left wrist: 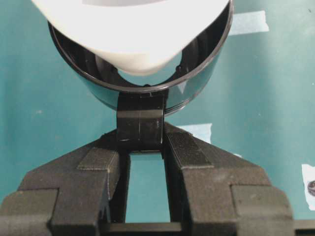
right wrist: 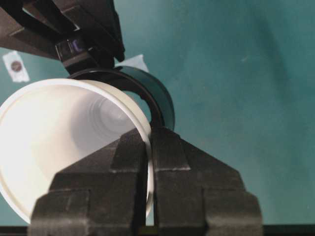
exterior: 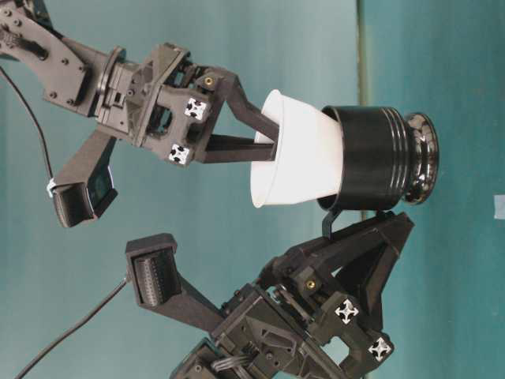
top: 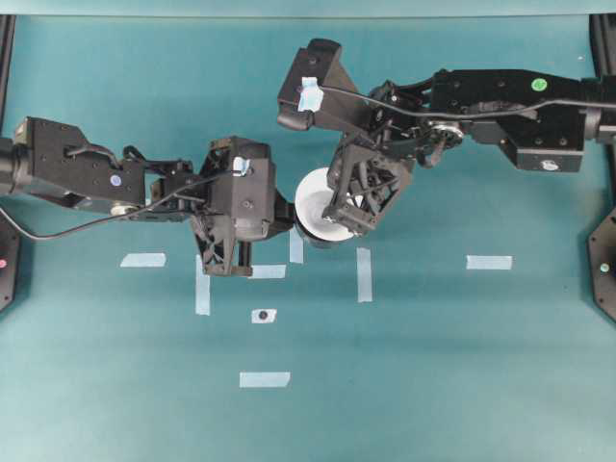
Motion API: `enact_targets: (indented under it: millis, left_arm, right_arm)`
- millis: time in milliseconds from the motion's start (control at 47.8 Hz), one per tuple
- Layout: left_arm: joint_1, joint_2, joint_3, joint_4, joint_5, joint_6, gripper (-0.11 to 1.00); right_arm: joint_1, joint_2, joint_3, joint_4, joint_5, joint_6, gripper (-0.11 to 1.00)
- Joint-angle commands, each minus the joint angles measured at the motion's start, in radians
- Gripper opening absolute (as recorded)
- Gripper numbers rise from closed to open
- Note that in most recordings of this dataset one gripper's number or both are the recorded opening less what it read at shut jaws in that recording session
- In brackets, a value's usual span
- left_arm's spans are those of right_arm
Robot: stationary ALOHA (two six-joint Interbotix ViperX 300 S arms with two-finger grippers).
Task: Holding the cup holder with the left arm, the right arm places the cup into the cup holder.
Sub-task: 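Move the white cup with right gripper into the held black holder, then open the right gripper to release the cup inside the holder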
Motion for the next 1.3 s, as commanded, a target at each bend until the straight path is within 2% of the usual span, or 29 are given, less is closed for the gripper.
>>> enact_targets:
  millis: [0, 146, 355, 418, 941, 1275]
  left_arm:
    - [-0.003, -0.015, -0.021, 0.002, -0.009, -0.002, 0.23]
    - [-0.003, -0.015, -0.021, 0.002, -0.015, -0.002, 0.23]
    - [-0.003, -0.014, -0.02, 0.002, -0.028, -0.002, 0.23]
    - [-0.003, -0.015, -0.018, 0.002, -0.028, -0.002, 0.23]
    - [-0.008, -0.002, -0.014, 0.002, -0.049, -0.006, 0.23]
    - [-0.026, 0.046, 0.006, 0.002, -0.117, -0.074, 0.23]
  right_arm:
    - [0.003, -0.029, -0.028, 0.0, -0.003, 0.002, 0.11]
    - [0.003, -0.026, -0.028, -0.002, -0.003, 0.008, 0.29]
    - [0.005, -0.011, -0.029, 0.0, 0.012, 0.011, 0.8]
    - [0.006, -0.011, -0.034, -0.002, 0.018, 0.012, 0.89]
    - [0.008, -0.063, -0.052, 0.0, 0.037, 0.009, 0.88]
    - [0.011, -0.149, -0.046, -0.002, 0.048, 0.008, 0.88]
